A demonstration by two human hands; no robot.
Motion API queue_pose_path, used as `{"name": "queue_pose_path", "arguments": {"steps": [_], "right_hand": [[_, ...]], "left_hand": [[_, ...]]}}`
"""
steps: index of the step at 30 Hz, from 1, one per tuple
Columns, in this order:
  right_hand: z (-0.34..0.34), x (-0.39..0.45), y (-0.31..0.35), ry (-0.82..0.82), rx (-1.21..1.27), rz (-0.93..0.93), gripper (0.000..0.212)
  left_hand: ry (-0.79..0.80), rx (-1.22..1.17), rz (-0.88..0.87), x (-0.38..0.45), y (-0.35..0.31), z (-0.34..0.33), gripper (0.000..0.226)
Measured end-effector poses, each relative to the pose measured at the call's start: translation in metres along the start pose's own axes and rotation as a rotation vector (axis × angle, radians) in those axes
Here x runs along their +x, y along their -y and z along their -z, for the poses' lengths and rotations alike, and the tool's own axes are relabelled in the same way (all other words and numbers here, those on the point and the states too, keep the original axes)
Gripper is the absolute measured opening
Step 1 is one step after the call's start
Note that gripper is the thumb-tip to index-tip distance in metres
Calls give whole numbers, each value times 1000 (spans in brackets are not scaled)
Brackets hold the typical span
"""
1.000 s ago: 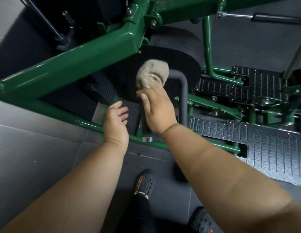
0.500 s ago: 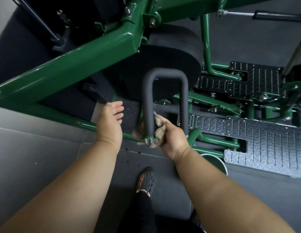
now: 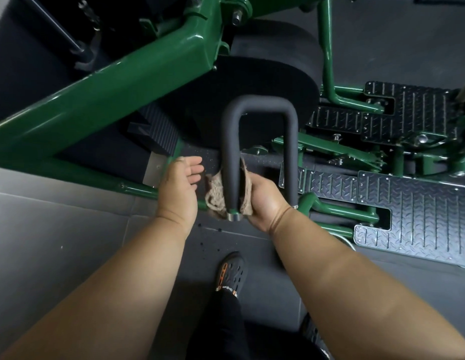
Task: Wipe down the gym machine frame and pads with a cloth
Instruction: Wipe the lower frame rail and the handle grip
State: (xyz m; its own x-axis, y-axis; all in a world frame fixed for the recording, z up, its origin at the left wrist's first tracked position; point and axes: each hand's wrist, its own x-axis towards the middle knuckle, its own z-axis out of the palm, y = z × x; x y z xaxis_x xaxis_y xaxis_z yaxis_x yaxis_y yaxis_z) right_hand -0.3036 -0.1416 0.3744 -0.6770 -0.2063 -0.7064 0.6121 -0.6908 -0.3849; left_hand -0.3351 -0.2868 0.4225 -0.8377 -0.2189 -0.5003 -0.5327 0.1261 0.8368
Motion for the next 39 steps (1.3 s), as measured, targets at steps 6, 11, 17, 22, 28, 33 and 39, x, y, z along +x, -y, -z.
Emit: {"name": "queue_pose_path", "arguments": {"steps": [6, 11, 17, 22, 28, 33, 39], "right_hand": [[13, -36, -23, -267, -699, 99, 38], [33, -44, -22, -449, -464, 203, 31], [-5, -57, 10, -396, -553, 503, 36], [-23, -76, -3, -312, -663, 593, 35], [-21, -90, 0, -144, -588, 513, 51], [-29, -91, 7, 34, -514, 474, 57], [-18, -88, 15, -115, -451, 620, 53]], "left_hand": [[157, 153, 131, -3, 12, 8, 48], [271, 210, 231, -13, 18, 11, 47], [258, 210, 65, -36, 1, 13, 37], [251, 278, -80, -48, 9, 10, 25], [-129, 245, 75, -37, 30, 16, 18], [-33, 21, 13, -42, 13, 0, 5], [220, 165, 2, -60, 28, -31, 29]]}}
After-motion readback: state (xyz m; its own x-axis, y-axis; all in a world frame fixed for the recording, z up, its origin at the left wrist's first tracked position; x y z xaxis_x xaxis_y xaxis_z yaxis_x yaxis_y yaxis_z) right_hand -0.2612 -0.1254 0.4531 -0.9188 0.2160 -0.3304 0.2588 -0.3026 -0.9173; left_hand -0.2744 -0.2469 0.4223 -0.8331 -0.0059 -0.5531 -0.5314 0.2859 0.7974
